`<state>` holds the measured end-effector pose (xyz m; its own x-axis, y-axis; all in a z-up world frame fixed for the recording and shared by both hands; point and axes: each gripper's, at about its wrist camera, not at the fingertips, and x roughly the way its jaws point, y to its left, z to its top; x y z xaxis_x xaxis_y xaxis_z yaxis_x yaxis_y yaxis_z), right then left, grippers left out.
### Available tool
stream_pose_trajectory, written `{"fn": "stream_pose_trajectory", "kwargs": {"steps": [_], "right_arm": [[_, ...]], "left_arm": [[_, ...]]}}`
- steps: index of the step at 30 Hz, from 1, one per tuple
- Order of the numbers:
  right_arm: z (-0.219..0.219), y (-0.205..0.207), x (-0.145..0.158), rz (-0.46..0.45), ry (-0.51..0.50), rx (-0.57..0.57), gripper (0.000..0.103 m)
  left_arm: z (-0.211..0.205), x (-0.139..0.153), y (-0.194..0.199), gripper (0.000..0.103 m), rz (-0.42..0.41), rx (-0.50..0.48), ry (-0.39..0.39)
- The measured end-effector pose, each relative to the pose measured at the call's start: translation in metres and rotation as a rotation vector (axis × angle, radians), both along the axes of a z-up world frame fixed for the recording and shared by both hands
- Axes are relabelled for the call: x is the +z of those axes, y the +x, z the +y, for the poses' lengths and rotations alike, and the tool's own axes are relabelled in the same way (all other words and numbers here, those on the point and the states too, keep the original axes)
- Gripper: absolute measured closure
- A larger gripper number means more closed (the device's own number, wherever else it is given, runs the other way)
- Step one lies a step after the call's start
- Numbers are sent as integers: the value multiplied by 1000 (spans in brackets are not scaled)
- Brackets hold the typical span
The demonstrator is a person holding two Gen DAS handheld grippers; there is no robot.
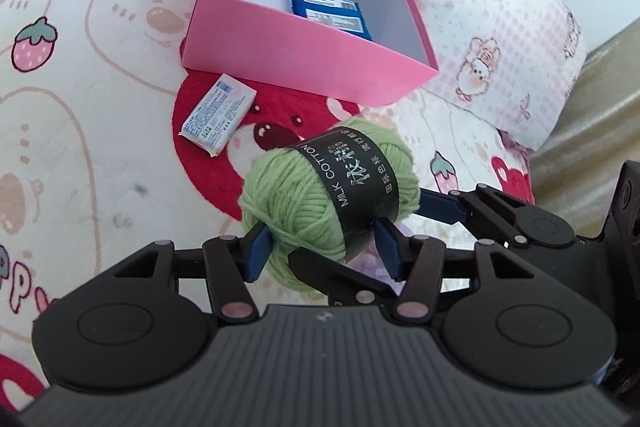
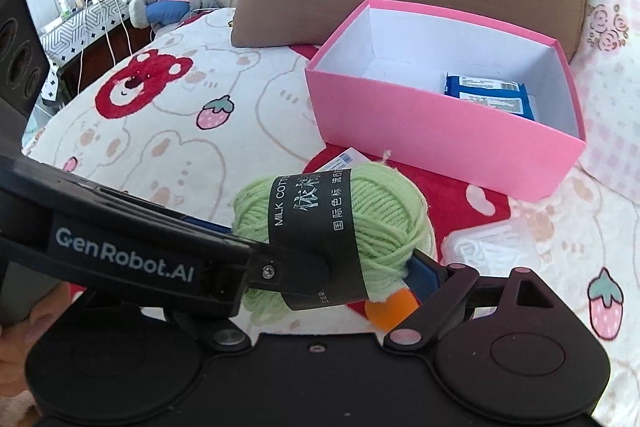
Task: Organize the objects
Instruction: 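Lift the green yarn ball with the right tool over the pink box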
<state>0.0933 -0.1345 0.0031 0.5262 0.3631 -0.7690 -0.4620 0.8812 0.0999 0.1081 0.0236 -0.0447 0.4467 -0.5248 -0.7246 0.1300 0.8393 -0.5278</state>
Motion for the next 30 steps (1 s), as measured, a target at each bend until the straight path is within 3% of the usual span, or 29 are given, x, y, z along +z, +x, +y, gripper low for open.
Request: {"fn": "stream_pose_trajectory", "kwargs": {"steps": [18,30], "right_arm": [[-4,-23,56,-64,-18,3,12],[-9,-2,86,-104,14,-4,15]], "left_arm": [[0,58,-7,48,-38,-54,-26],[-2,100,21,48,-120,-44,-5]]}}
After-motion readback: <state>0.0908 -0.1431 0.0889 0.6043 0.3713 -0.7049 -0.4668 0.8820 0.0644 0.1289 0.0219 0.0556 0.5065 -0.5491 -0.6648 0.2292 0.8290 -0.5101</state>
